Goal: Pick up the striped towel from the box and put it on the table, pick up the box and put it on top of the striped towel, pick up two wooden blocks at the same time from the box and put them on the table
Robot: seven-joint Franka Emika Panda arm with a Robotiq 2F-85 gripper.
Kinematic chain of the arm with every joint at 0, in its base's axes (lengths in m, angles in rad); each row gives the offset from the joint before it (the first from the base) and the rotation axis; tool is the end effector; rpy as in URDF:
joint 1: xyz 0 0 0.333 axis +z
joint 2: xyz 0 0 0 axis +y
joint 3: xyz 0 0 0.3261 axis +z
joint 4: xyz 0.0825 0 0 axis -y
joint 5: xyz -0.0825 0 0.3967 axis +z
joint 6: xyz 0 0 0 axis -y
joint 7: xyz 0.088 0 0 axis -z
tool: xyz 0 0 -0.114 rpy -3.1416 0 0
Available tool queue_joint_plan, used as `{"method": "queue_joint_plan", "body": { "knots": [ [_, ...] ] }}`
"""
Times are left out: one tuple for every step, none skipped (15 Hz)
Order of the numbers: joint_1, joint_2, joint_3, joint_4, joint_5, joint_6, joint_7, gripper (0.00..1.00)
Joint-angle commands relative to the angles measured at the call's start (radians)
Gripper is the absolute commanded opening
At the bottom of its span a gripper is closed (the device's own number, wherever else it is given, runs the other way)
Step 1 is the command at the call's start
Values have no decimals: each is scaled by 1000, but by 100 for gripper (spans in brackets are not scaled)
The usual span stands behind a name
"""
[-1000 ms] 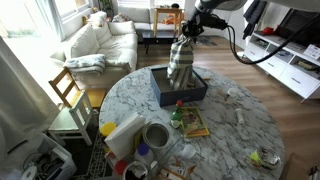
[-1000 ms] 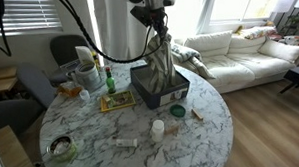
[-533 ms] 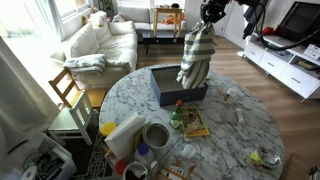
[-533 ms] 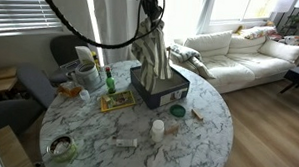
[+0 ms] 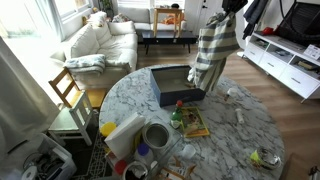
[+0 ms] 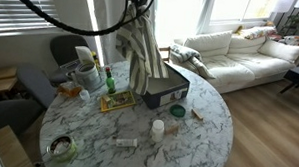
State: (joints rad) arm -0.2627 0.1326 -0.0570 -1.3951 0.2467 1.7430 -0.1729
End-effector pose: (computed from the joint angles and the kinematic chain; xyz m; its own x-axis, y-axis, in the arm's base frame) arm 0.6043 -0.1722 0.6552 0.9522 -0.1804 0.2466 -0.1330 -0.9713 -0.1972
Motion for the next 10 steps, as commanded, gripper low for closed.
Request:
{"method": "queue_joint_plan", "body": {
  "knots": [
    [0, -73, 9, -133, 3, -92, -143, 2],
    [0, -84, 10, -158, 8, -120, -185, 2],
    [31, -83, -21, -166, 1, -158, -221, 2],
    [35, -87, -23, -180, -2, -193, -263, 2],
    [40, -88, -25, -187, -8, -229, -302, 2],
    [43, -85, -27, -195, -14, -263, -340, 2],
    [45, -80, -27, -201, -15, -298, -379, 2],
    [47, -73, -28, -207, -13, -333, -415, 2],
    [49, -64, -27, -221, -14, -363, -450, 2],
    [53, -49, -27, -230, -17, -392, -473, 2]
  ]
}}
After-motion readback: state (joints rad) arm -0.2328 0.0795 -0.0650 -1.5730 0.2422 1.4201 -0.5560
